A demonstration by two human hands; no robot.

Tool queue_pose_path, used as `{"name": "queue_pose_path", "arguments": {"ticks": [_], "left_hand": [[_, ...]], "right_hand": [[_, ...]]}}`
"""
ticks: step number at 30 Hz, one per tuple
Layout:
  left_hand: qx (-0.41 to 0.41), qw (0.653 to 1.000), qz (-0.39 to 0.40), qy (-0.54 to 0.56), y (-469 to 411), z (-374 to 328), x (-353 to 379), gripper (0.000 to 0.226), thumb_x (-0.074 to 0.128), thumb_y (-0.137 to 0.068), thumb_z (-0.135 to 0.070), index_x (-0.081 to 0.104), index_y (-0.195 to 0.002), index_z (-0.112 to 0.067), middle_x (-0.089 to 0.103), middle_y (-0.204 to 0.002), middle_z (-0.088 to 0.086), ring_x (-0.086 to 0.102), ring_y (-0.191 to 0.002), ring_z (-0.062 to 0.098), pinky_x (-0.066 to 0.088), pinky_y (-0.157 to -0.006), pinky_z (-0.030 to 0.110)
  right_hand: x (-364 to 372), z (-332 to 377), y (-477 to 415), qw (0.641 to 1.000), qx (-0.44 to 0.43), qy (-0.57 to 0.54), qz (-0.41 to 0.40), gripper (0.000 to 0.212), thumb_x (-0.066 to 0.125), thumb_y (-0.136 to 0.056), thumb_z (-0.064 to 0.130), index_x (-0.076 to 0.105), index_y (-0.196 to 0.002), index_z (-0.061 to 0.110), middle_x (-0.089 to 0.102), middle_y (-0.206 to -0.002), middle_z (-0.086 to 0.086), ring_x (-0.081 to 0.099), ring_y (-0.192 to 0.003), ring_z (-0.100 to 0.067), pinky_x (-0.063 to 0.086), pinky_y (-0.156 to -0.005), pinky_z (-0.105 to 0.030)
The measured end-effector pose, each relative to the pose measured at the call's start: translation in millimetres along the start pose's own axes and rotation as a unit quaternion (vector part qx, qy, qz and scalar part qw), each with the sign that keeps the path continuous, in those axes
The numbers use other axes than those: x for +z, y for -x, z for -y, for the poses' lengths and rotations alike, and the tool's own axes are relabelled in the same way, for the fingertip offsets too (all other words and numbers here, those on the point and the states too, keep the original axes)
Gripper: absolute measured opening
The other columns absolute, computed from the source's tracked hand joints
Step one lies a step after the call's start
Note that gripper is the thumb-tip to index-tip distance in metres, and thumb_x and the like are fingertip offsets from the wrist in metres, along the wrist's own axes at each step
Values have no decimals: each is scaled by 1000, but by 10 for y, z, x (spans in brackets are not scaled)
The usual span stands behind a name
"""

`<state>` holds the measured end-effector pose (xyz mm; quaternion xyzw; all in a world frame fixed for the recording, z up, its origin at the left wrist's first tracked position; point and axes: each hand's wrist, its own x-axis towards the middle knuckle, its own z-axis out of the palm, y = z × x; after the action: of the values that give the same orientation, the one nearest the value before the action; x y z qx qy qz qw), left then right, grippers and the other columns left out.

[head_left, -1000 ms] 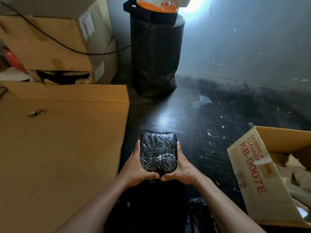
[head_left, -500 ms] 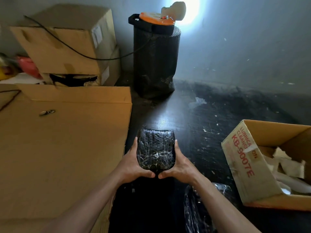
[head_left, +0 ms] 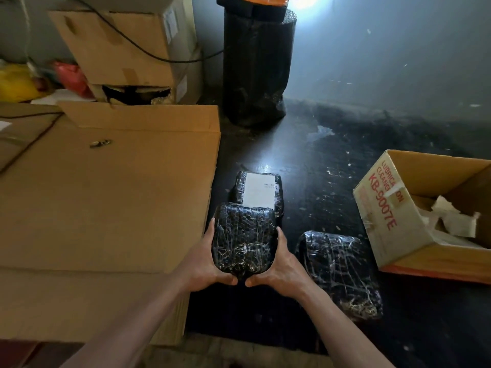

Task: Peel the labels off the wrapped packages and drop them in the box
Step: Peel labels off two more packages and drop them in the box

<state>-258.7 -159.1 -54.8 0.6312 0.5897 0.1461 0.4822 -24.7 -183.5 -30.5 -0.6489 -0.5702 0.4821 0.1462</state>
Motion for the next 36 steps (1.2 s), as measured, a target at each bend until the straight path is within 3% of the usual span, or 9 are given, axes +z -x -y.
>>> {"name": "queue_pose_path", "arguments": {"ticks": [8,18,27,32,36], "left_hand": [[1,1000,7,-25,271,279,372,167,99,-35,-55,-17,-156,-49,53,-144,-18,52,-130,4,46,-109,34],[-40,998,7,-38,376,450,594,163,99,-46,-51,-19,-158,-42,50,-146,-13,52,-129,9,47,-105,30],[-49,998,12,-38,385,416,556,166,100,-43,-52,-20,-157,-43,45,-154,-10,48,-134,11,44,-111,34],[-33,997,-18,-64,402,286,391,136,75,-65,-81,0,-164,-26,34,-163,-5,40,-145,18,40,-115,39],[12,991,-74,-111,266,121,193,93,61,-91,-64,25,-161,-15,35,-163,4,36,-148,21,32,-117,36]], "right_hand": [[359,-369,219,999,47,9,10,166,98,-47,50,-25,-154,26,43,-155,-1,46,-136,-19,41,-96,-24],[524,-537,282,997,73,36,10,165,100,-46,45,-23,-155,29,34,-160,-5,39,-143,-26,41,-112,-43],[470,-467,283,993,75,83,39,166,96,-50,54,-37,-147,31,12,-168,-5,28,-149,-28,39,-114,-45],[317,-360,295,992,31,114,34,151,90,-64,51,-31,-151,26,2,-169,-5,16,-153,-25,28,-122,-44],[66,-89,233,987,-37,156,12,120,75,-85,48,-15,-158,17,2,-169,-3,8,-155,-19,16,-125,-37]]}}
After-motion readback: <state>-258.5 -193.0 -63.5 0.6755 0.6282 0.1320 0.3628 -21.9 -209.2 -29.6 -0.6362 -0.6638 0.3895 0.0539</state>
